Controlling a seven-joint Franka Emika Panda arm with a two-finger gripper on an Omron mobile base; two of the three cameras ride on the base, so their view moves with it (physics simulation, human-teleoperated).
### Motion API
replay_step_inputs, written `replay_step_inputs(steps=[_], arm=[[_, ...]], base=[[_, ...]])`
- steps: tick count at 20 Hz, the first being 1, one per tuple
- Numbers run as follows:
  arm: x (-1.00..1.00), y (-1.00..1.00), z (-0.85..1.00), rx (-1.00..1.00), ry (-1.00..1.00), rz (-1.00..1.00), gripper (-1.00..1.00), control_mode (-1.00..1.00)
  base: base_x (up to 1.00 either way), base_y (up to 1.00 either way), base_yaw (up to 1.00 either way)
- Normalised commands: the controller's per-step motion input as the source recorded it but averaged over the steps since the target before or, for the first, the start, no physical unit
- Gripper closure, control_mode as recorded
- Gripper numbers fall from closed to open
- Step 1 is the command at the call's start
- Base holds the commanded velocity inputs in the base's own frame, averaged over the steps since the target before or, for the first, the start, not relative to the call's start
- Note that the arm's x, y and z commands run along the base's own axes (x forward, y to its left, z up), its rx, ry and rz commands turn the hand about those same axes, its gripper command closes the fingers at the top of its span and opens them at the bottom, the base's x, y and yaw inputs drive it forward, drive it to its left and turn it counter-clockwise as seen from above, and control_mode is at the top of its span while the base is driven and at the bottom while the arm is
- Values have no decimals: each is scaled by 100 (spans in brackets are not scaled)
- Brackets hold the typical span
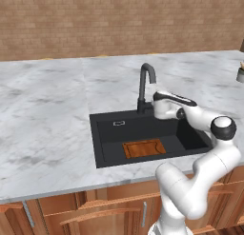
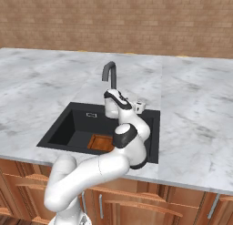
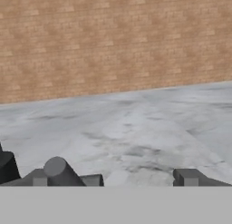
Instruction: Turn on the sink faucet with hot water and rinse the cutting board for ten seconds, then turn off the faucet. Push the cutting board to reach the water if necessary.
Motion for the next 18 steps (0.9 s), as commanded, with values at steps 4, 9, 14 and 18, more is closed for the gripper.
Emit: replay_step_inputs(steps=[4, 9, 14, 18], arm=[[-20, -13, 0, 0, 0, 0, -100, -100], [-14, -15, 0, 0, 0, 0, -100, -100], [-9, -15, 0, 0, 0, 0, -100, -100], [-9, -19, 0, 0, 0, 0, -100, -100]], base=[[0, 0, 0], [0, 0, 0], [0, 0, 0], [0, 0, 0]])
